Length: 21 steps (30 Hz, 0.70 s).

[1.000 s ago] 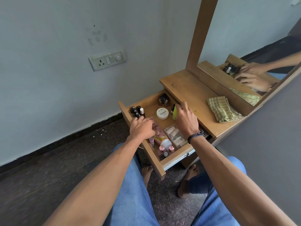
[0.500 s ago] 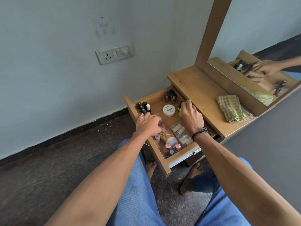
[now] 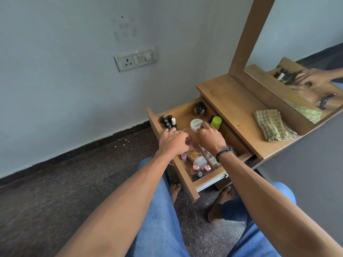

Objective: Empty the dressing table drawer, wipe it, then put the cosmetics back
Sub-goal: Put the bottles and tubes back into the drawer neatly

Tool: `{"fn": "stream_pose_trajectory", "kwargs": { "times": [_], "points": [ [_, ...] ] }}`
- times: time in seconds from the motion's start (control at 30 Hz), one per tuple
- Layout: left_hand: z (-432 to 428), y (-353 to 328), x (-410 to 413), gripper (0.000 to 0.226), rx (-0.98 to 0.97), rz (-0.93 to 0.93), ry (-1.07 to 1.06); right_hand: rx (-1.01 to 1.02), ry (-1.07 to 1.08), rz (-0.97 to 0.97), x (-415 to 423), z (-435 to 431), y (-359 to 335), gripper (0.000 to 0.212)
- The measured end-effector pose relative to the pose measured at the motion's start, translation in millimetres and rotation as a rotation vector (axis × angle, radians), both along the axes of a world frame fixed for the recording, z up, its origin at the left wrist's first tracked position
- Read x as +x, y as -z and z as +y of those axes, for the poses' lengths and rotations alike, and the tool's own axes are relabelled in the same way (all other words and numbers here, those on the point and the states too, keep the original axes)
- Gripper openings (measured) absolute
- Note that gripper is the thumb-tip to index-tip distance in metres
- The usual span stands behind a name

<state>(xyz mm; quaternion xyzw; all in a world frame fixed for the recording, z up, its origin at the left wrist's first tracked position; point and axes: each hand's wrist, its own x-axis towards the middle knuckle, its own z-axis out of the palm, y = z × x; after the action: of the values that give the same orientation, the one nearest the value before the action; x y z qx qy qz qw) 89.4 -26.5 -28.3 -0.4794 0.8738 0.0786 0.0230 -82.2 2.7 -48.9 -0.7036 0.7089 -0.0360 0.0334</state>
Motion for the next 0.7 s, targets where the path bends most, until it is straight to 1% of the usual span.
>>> {"fn": "stream_pose_trajectory", "kwargs": {
  "times": [0.13,0.37,0.53,0.6,0.7],
  "points": [
    [-0.9,1.1,-0.6,0.044,0.011,0.001,-0.002,0.065,0.0,-0.016,3.4,-6.4,2.8,0.028],
    [-2.5,1.3,-0.8,0.045,-0.014,-0.011,0.002,0.048,0.002,-0.084,3.4,-8.1,5.8,0.031],
    [-2.3,1.0,-0.8,0.048,-0.024,-0.006,0.013,0.067,0.004,-0.131,1.0,-7.2,-0.1,0.039],
    [-1.4,0.2,-1.0,0.047,-0.028,0.003,0.008,0.003,0.019,-0.179,1.2,-3.9,-2.6,0.037],
    [-1.2,2.4,-0.9,0.038,-0.065,0.016,-0.024,-0.196,0.093,-0.313,-1.1,12.6,-2.2,0.031]
  ]
}}
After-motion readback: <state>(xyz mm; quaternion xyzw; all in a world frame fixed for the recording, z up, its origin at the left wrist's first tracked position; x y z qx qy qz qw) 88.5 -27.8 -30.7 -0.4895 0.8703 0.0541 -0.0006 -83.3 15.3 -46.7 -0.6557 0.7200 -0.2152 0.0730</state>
